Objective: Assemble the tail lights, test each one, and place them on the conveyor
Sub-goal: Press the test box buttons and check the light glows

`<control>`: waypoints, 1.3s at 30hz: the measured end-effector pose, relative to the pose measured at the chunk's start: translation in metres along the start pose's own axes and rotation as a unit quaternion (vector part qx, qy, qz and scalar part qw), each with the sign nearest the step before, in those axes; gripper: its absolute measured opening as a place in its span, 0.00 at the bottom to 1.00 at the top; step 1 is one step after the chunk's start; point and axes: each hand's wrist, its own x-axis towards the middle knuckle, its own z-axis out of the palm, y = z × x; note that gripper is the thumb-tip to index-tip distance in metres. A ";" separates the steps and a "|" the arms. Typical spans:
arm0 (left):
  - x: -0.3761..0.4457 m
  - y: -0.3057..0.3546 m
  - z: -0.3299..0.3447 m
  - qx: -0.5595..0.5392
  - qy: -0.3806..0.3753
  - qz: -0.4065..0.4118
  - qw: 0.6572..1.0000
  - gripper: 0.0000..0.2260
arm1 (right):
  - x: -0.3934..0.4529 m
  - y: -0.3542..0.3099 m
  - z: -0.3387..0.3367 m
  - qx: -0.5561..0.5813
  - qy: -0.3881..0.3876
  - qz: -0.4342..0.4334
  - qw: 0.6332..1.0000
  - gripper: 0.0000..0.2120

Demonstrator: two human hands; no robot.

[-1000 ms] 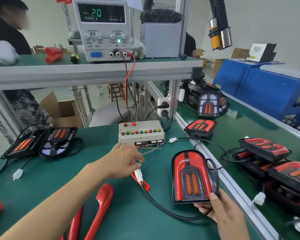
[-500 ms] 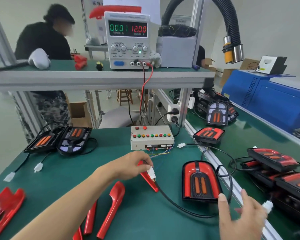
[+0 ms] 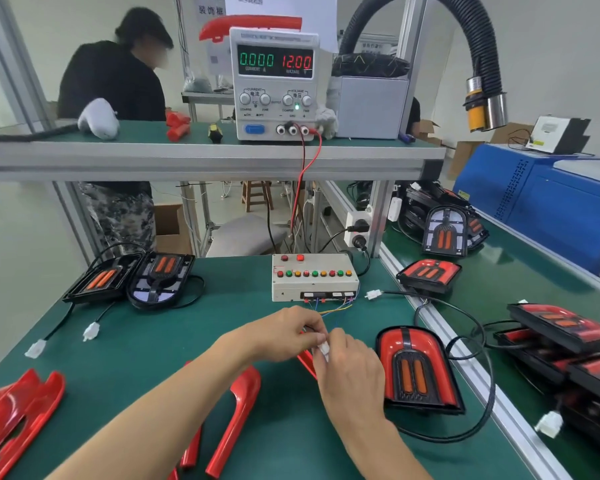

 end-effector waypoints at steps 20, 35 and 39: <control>0.000 -0.007 0.001 -0.146 -0.001 -0.027 0.989 0.11 | 0.000 0.002 0.002 -0.017 0.044 -0.016 0.999 0.14; 0.005 -0.001 -0.002 -0.090 -0.034 -0.021 0.995 0.12 | 0.009 0.006 -0.002 0.028 0.012 -0.003 1.000 0.19; 0.002 -0.001 -0.002 -0.111 -0.037 -0.017 0.993 0.12 | 0.008 0.007 0.000 0.072 -0.006 0.004 0.997 0.19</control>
